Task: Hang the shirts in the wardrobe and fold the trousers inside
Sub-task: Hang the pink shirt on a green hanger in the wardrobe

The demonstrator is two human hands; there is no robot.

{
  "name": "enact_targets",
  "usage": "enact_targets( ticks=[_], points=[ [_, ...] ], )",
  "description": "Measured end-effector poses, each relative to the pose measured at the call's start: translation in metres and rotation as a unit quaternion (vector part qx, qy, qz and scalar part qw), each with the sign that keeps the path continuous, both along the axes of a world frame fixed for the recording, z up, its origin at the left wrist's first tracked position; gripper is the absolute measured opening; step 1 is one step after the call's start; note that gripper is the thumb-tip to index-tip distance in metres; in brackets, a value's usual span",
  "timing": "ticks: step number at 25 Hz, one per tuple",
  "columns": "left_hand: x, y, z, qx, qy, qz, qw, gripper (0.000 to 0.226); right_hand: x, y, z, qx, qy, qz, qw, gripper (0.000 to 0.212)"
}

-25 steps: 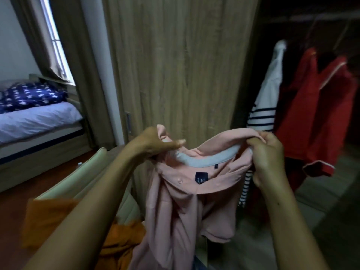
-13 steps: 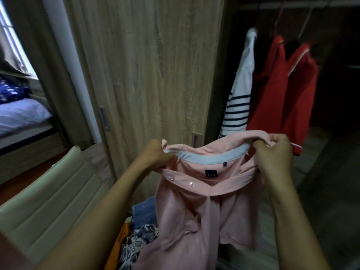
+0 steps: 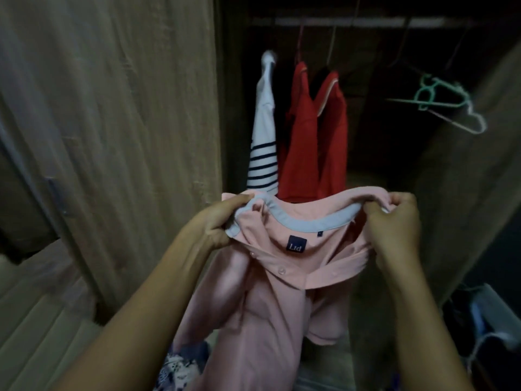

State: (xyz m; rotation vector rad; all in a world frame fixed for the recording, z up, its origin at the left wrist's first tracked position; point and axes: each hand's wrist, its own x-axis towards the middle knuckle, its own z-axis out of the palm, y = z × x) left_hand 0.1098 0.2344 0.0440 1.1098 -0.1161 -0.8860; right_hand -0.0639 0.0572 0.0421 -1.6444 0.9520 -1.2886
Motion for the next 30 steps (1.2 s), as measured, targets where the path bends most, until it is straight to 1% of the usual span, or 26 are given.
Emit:
enact_targets(
  ticks=[1,3,5,7,10,14,17,19,22,23,25,27,30],
  points=[
    [-0.004,-0.012,0.004,-0.016,0.009,-0.005,1.0,0.024,-0.008,-0.01,0.001,0.006,0.003,-0.008,1.0,0.018],
    [-0.011,-0.03,0.012,-0.031,0.005,-0.012,0.999,0.015,-0.022,-0.026,0.005,0.025,0.011,-0.013,1.0,0.017],
    [-0.02,-0.05,0.022,-0.035,-0.039,-0.004,0.999,0.008,-0.033,-0.04,0.011,0.039,0.015,-0.017,0.999,0.018],
    [-0.032,-0.072,0.034,-0.042,-0.1,0.022,0.994,0.009,-0.043,-0.054,0.019,0.035,0.023,-0.019,0.999,0.015],
    [-0.054,-0.102,0.054,-0.056,-0.156,0.053,0.985,0.007,-0.055,-0.074,0.032,-0.004,0.065,-0.035,0.997,0.012],
    [-0.07,-0.137,0.079,-0.092,-0.175,0.076,0.977,0.008,-0.06,-0.106,0.055,-0.063,0.159,-0.076,0.982,0.02],
    [-0.075,-0.162,0.097,-0.121,-0.184,0.101,0.97,0.009,-0.052,-0.131,0.076,-0.105,0.177,-0.097,0.974,0.015],
    [-0.075,-0.18,0.107,-0.138,-0.188,0.119,0.965,0.01,-0.043,-0.149,0.09,-0.162,0.174,-0.106,0.966,0.01],
    [-0.074,-0.203,0.114,-0.144,-0.195,0.133,0.961,0.01,-0.021,-0.185,0.109,-0.276,0.113,-0.123,0.947,0.019],
    [-0.073,-0.21,0.116,-0.146,-0.197,0.134,0.96,0.009,-0.014,-0.199,0.115,-0.295,0.097,-0.133,0.941,0.022],
    [-0.069,-0.222,0.119,-0.149,-0.199,0.136,0.959,0.008,0.001,-0.224,0.125,-0.3,0.087,-0.145,0.939,0.025],
    [-0.065,-0.229,0.123,-0.151,-0.202,0.139,0.958,0.007,0.015,-0.244,0.13,-0.297,0.107,-0.151,0.937,0.031],
    [-0.056,-0.236,0.126,-0.138,-0.213,0.14,0.957,0.008,0.033,-0.274,0.136,-0.295,0.196,-0.154,0.922,0.044]
  ],
)
